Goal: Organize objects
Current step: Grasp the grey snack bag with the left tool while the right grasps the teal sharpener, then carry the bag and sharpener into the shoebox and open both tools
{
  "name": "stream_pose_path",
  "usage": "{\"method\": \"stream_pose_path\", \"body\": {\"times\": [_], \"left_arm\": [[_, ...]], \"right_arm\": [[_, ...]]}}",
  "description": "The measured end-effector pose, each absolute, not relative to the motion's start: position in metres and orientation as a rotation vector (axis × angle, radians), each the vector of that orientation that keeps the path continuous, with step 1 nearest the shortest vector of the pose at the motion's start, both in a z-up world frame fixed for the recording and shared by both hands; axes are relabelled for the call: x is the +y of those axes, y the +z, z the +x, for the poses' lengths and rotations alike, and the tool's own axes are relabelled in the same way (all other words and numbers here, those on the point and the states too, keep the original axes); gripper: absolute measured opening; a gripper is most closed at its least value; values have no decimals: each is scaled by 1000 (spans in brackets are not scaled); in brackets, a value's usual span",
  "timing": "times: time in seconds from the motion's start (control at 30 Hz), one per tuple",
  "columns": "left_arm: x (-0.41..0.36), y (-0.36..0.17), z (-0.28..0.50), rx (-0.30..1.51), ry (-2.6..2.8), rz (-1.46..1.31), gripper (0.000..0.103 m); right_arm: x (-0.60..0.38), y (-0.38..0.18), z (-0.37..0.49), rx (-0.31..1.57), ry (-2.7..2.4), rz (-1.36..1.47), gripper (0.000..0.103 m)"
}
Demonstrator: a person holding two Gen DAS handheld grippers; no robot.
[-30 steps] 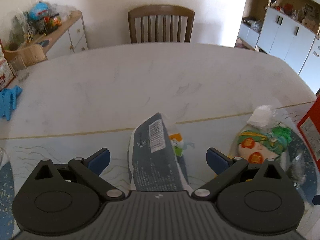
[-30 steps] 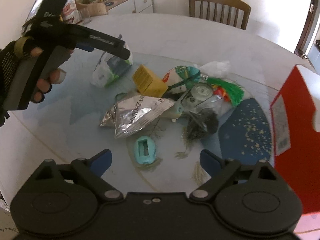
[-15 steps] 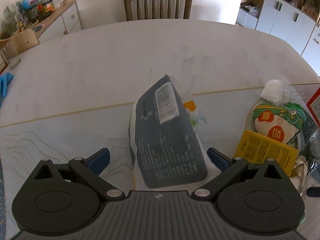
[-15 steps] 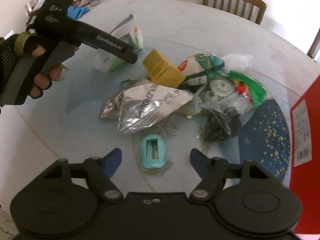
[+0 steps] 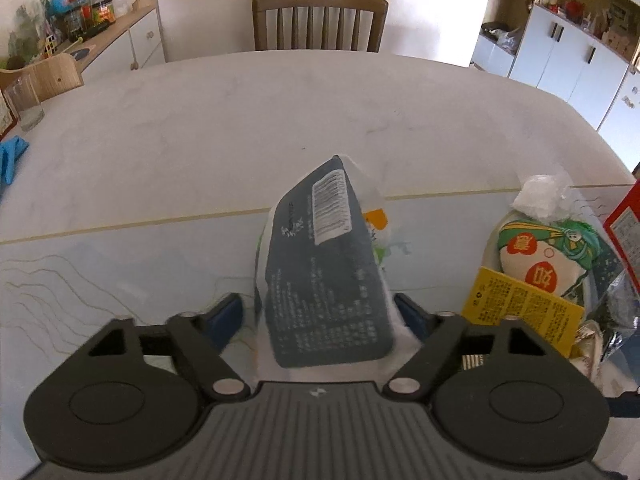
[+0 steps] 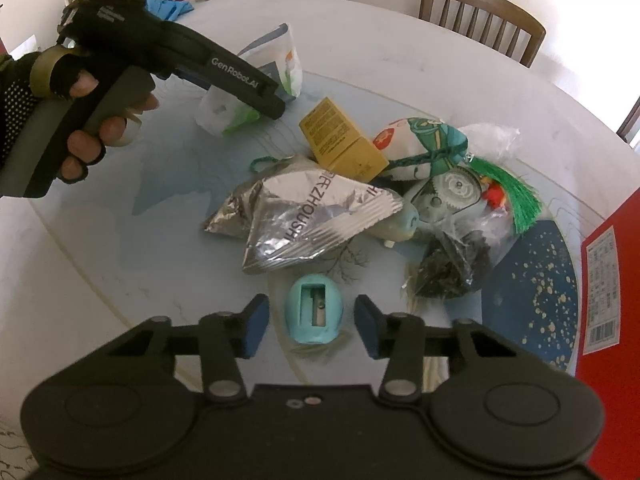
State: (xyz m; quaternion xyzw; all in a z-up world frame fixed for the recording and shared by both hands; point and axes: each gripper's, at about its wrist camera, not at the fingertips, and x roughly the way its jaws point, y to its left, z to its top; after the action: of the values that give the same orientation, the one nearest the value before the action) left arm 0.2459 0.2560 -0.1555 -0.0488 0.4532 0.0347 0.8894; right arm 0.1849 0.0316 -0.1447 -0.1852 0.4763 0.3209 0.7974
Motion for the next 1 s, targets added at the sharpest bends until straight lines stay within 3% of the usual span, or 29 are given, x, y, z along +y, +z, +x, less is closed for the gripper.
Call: {"method": "stream_pose_path", "body": {"times": [0.07, 0.23, 1.0], "left_arm": [[256, -153, 244, 937, 60, -100, 67], [254, -150, 239, 945, 74, -81, 50], [206, -87, 181, 934, 81, -85, 48]], "right_arm": [[31, -143, 183, 1019, 691, -400, 30], [28, -141, 179, 1015, 679, -410, 29], [-51, -71, 162, 902, 604, -145, 29]]}}
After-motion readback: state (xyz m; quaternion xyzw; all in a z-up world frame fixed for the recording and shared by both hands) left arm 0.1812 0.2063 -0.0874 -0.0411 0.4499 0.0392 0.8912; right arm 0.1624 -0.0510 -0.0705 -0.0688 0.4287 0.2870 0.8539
